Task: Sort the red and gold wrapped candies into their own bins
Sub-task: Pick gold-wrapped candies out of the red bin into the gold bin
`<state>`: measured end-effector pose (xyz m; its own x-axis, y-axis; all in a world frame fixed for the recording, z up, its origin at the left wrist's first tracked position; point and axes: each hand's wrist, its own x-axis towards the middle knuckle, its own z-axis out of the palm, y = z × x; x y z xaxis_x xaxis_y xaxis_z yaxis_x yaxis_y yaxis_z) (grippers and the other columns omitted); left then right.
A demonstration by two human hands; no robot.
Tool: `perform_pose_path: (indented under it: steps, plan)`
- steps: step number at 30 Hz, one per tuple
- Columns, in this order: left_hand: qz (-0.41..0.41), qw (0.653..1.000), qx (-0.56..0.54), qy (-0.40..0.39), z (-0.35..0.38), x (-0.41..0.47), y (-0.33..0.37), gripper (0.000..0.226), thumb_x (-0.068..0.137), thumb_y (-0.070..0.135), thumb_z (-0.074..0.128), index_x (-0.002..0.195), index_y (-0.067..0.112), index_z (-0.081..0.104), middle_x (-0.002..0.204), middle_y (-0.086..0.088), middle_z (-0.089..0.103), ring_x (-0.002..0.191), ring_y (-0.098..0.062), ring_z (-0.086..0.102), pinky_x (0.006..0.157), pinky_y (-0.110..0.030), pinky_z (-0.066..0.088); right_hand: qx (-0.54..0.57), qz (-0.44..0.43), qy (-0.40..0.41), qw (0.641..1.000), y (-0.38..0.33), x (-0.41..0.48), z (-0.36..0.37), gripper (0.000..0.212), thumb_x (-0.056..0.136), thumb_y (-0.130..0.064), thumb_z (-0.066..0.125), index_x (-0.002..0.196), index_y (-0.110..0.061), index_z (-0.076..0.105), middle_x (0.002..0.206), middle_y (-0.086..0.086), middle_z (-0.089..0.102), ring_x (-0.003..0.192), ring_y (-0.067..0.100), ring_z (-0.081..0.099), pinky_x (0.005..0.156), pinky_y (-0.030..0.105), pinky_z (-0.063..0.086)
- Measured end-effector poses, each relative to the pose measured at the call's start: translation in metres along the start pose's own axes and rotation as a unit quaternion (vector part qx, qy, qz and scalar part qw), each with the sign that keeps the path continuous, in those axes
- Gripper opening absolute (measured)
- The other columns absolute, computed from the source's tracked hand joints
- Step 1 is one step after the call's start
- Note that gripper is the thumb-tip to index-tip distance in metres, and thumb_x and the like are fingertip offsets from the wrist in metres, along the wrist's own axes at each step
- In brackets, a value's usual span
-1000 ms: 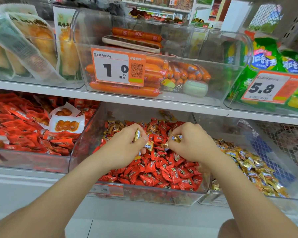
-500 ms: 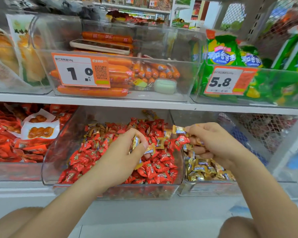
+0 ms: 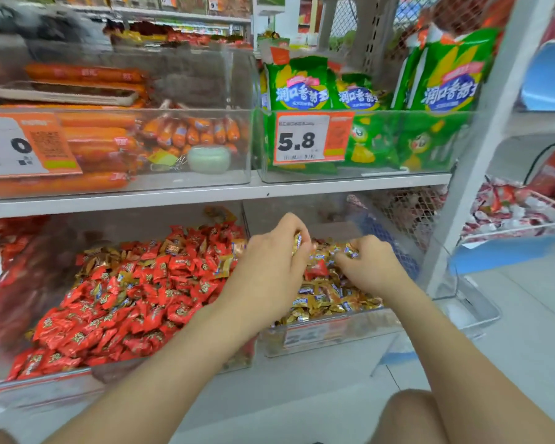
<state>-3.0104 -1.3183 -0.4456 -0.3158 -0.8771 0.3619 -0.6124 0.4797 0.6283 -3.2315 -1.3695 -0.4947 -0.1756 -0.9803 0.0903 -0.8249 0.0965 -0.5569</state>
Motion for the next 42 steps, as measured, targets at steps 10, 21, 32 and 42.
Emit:
perform_pose_path:
  steps: [10,21,32,42]
  plan:
    - [-0.089,0.941,0.262,-0.193,0.059,0.069,-0.03,0.045,0.092,0.001,0.059,0.13,0.025,0.059,0.127,-0.007,0.049,0.125,-0.038,0.047,0.099,-0.056,0.041,0.001,-0.097,-0.018,0.995,0.015,-0.004,-0.013,0.03,0.096,-0.034,0.071,0.124,-0.026,0.075,0.105,-0.005,0.076,0.076,0.003,0.064,0.083,0.026,0.052]
    - [-0.048,0.942,0.285,-0.168,0.069,0.074,-0.031,0.01,0.087,0.027,0.07,0.094,0.023,0.064,0.102,0.0,0.063,0.106,-0.031,0.058,0.1,-0.057,0.042,0.014,-0.053,0.005,0.998,-0.002,-0.002,-0.008,0.032,0.093,-0.039,0.053,0.111,-0.035,0.079,0.11,-0.014,0.076,0.1,0.014,0.071,0.094,0.041,0.058]
    - [-0.051,0.959,0.275,0.05,-0.045,-0.033,-0.067,0.02,0.086,0.047,0.054,0.1,0.032,0.055,0.093,0.011,0.051,0.092,-0.019,0.046,0.082,-0.04,0.045,0.11,-0.157,-0.05,0.98,-0.089,-0.044,0.0,0.023,0.096,-0.018,0.06,0.093,-0.031,0.079,0.066,-0.005,0.073,0.06,0.007,0.063,0.059,0.016,0.047]
    - [-0.153,0.964,0.217,0.018,-0.108,-0.051,-0.163,0.038,0.088,0.021,0.055,0.122,0.026,0.069,0.113,-0.003,0.06,0.112,-0.029,0.056,0.105,-0.044,0.044,-0.206,-0.279,-0.041,0.937,-0.164,-0.029,0.064,0.056,0.094,-0.056,0.058,0.139,-0.024,0.058,0.126,0.0,0.062,0.124,0.027,0.051,0.105,0.048,0.039]
